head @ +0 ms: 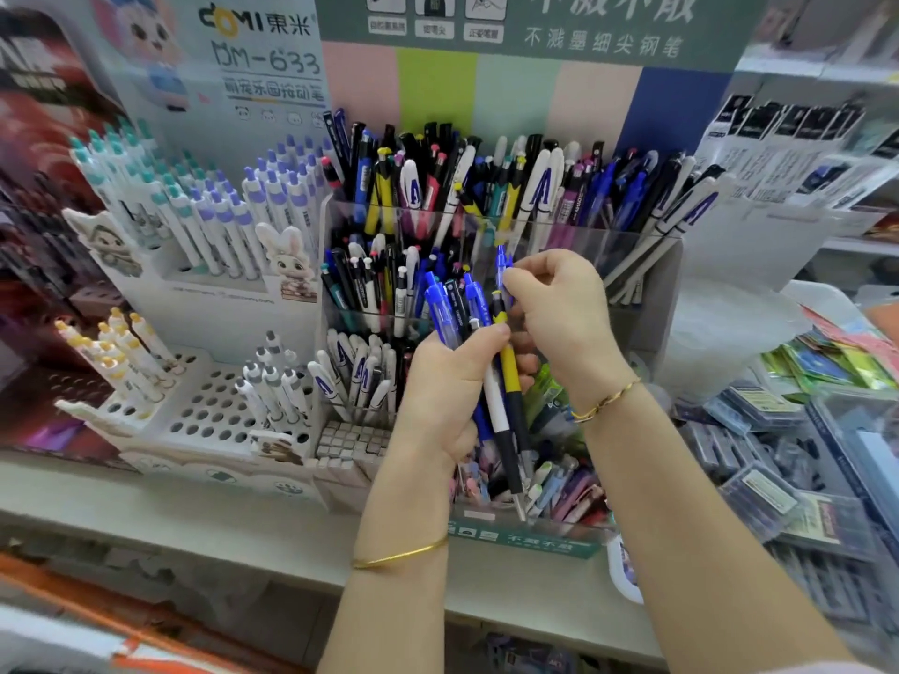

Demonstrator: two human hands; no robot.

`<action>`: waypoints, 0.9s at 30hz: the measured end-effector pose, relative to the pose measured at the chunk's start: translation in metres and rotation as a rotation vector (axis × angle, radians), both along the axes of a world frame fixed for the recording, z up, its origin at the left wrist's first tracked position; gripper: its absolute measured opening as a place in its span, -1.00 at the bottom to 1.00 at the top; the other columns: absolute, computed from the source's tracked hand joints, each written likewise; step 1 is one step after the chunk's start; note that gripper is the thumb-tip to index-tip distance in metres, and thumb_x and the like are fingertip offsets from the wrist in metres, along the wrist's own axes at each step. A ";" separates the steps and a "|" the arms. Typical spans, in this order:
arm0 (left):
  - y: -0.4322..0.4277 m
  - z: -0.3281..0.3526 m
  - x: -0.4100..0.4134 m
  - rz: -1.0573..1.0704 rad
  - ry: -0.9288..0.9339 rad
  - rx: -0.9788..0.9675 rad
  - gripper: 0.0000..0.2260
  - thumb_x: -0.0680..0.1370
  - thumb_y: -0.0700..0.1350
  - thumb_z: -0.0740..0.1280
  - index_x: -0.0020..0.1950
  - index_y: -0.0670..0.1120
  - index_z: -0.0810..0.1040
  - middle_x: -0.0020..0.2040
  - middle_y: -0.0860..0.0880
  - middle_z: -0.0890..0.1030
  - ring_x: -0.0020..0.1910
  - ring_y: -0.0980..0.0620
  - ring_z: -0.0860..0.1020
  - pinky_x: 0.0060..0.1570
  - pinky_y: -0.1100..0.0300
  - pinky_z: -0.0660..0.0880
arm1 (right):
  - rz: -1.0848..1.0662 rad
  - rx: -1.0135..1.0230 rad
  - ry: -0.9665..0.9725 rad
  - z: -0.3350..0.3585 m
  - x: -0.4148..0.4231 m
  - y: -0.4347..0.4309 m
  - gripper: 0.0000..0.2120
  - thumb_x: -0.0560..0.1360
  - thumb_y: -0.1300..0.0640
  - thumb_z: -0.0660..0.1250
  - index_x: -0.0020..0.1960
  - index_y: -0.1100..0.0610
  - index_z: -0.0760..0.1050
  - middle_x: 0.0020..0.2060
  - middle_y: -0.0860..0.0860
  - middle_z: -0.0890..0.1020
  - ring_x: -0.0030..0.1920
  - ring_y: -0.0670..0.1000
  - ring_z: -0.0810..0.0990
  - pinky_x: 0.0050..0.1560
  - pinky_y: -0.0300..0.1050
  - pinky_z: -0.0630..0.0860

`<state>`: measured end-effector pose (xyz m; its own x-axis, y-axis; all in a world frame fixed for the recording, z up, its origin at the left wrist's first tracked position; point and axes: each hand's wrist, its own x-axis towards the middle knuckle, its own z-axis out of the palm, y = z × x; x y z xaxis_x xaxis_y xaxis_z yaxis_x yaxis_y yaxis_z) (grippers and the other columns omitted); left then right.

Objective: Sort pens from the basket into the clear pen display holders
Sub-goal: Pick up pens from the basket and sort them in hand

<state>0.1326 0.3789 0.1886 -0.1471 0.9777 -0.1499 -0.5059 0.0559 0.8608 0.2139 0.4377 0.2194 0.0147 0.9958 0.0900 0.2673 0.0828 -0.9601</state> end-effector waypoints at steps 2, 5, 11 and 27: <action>0.001 -0.001 0.009 0.100 0.009 -0.004 -0.95 0.56 -0.30 0.28 -0.08 -0.24 0.52 -0.34 -0.15 0.57 -0.37 -0.07 0.56 -0.32 0.12 0.57 | -0.045 0.108 -0.079 -0.004 -0.005 0.002 -0.99 0.49 0.22 0.26 -0.10 0.14 0.45 -0.29 -0.01 0.52 -0.34 -0.04 0.47 -0.34 -0.15 0.44; 0.000 0.001 0.019 0.221 -0.036 0.000 -0.76 0.42 -0.21 0.39 0.04 -0.25 0.49 -0.19 -0.23 0.52 -0.20 -0.15 0.53 -0.14 -0.07 0.51 | -0.078 0.227 -0.165 -0.005 -0.008 0.002 -0.99 0.50 0.23 0.27 -0.09 0.15 0.45 -0.28 -0.10 0.47 -0.28 -0.16 0.42 -0.30 -0.37 0.35; 0.001 -0.004 0.018 0.268 -0.068 -0.089 -0.97 0.56 -0.28 0.29 -0.06 -0.23 0.46 -0.23 -0.22 0.55 -0.27 -0.13 0.56 -0.14 -0.06 0.56 | -0.120 0.329 -0.130 -0.007 -0.006 0.003 -0.97 0.53 0.22 0.26 -0.06 0.17 0.47 -0.28 -0.14 0.46 -0.26 -0.18 0.43 -0.25 -0.40 0.37; -0.011 -0.004 -0.017 0.290 -0.040 -0.129 -0.93 0.60 -0.26 0.27 -0.03 -0.26 0.49 -0.26 -0.10 0.64 -0.39 0.07 0.64 -0.42 0.20 0.58 | -0.080 0.381 -0.204 -0.011 -0.015 0.016 -0.95 0.54 0.21 0.32 0.00 0.17 0.50 -0.12 0.07 0.61 -0.10 0.09 0.63 -0.06 0.11 0.59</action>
<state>0.1160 0.3677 0.1844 -0.4084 0.8683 -0.2815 -0.5501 0.0120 0.8350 0.1994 0.4533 0.2083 0.0348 0.8874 0.4596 0.4680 0.3919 -0.7921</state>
